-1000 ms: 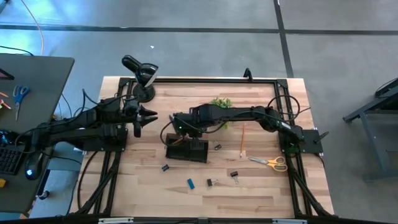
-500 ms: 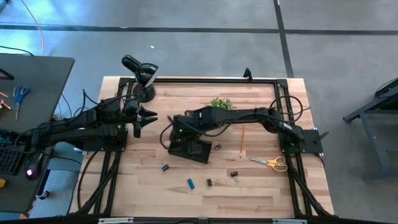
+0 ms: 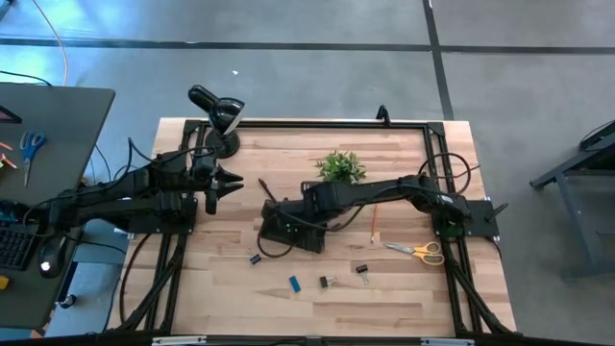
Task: Pick and place office supplies into organizer
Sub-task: Adjust the black desk organizer
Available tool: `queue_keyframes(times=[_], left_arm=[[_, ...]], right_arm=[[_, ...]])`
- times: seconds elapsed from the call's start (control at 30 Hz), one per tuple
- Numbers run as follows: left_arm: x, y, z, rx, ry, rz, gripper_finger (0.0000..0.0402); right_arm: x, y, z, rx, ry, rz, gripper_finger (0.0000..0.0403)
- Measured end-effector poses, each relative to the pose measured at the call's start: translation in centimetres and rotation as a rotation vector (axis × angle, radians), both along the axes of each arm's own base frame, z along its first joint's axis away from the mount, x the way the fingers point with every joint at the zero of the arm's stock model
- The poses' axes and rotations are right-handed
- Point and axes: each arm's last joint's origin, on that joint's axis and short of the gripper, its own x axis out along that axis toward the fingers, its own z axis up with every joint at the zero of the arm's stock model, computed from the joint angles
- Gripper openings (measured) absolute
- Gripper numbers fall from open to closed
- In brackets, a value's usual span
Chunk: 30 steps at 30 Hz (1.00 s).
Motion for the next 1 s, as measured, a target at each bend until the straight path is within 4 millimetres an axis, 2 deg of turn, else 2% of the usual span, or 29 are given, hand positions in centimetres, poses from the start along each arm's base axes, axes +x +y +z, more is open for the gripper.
queue_keyframes(times=[0.27, 0.4, 0.53, 0.67, 0.87, 1.0], left_arm=[[0.0, -0.1, 0.0, -0.007, -0.005, -0.027, 0.0106], [0.0, -0.1, 0.0, -0.008, -0.003, -0.027, 0.0106], [0.0, -0.1, 0.0, -0.009, -0.002, -0.027, 0.0106], [0.0, -0.1, 0.0, -0.009, -0.002, -0.030, 0.0106], [0.1, -0.1, 0.2, 0.003, -0.020, -0.025, 0.0106], [0.1, 0.0, 0.3, 0.007, -0.029, -0.024, 0.0106]], right_arm=[[-0.4, 0.4, 1.1, 0.019, -0.049, -0.006, 0.0016], [-0.3, 0.4, 0.9, 0.026, -0.047, -0.003, 0.0016], [-1.1, 0.2, 0.1, 0.027, -0.065, -0.005, 0.0016], [-3.7, -1.1, 0.3, 0.070, -0.198, -0.029, 0.0016], [-9.1, -3.3, 0.8, 0.205, -0.466, -0.052, 0.0016], [-12.0, -4.5, -3.1, 0.218, -0.518, -0.128, 0.0018]])
